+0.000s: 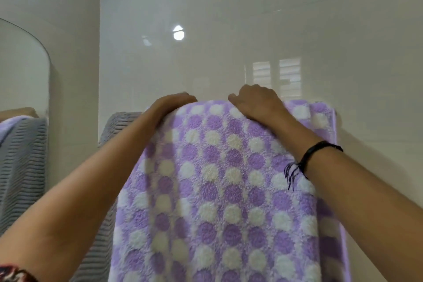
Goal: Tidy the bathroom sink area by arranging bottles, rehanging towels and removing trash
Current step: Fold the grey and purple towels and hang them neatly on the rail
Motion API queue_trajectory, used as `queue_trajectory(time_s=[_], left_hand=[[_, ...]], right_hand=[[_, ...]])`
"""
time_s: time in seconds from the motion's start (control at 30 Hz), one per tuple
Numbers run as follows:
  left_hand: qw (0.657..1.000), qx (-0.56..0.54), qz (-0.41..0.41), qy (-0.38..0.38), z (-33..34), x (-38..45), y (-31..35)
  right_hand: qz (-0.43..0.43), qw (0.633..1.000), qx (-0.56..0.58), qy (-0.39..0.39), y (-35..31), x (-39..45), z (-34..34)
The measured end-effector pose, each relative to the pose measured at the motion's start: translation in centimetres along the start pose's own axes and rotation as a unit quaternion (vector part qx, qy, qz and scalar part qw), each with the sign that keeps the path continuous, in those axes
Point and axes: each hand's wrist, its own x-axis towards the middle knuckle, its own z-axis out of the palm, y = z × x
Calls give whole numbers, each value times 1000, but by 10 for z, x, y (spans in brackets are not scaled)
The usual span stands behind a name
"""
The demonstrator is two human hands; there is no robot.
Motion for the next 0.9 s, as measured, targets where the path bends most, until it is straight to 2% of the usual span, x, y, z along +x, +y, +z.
queue_trajectory(time_s=[0.03, 0.1, 0.17, 0.23, 0.33, 0.43, 0.5, 0.57, 0.67, 0.73, 0.8, 0.9], left_hand=[[999, 15, 16, 23, 2, 0, 0], [990, 25, 31, 135, 9, -17, -3], [974, 17, 45, 223, 22, -38, -11], [948, 19, 106, 301, 39, -56, -22], [921, 9, 152, 358, 60, -80, -30], [925, -25, 84, 370, 74, -91, -37], [922, -87, 33, 375, 78, -97, -41], [911, -156, -10, 383, 77, -98, -48], [887, -283, -32, 364, 71, -101, -63], [875, -375, -25, 306, 67, -106, -76], [866, -458, -14, 202, 62, -112, -89], [849, -527, -37, 20, 55, -123, -107]], right_hand=[[5, 998, -12, 69, 1, -8, 5], [-24, 983, -50, 175, -2, -36, 17], [-36, 973, -51, 222, 2, -57, 29], [-36, 968, -32, 248, 10, -81, 39], [28, 946, 4, 323, 20, -118, 54], [188, 926, 154, 289, 35, -146, 62], [226, 875, 350, 248, 46, -158, 62], [215, 816, 497, 203, 52, -168, 58], [210, 800, 540, 158, 55, -180, 52], [208, 797, 546, 153, 55, -182, 48], [207, 823, 495, 186, 51, -184, 43], [173, 884, 327, 285, 41, -187, 39]])
